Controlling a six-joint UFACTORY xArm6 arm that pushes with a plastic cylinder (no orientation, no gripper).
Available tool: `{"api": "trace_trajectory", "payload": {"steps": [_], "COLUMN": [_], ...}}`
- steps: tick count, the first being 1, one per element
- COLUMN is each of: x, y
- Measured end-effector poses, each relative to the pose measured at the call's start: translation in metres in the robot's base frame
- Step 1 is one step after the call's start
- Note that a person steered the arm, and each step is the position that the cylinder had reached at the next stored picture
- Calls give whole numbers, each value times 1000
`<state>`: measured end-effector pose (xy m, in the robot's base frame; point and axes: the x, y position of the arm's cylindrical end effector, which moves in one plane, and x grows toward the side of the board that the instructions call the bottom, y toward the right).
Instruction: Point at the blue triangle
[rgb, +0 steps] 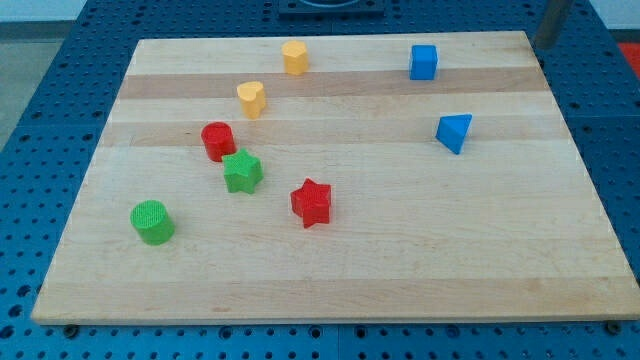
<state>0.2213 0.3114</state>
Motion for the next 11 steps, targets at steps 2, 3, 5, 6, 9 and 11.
{"api": "trace_trajectory", "payload": {"steps": [2, 3, 5, 6, 9, 11], "x": [-11, -11, 24, 62, 182, 180], "y": [-98, -144, -145, -145, -73, -182]}}
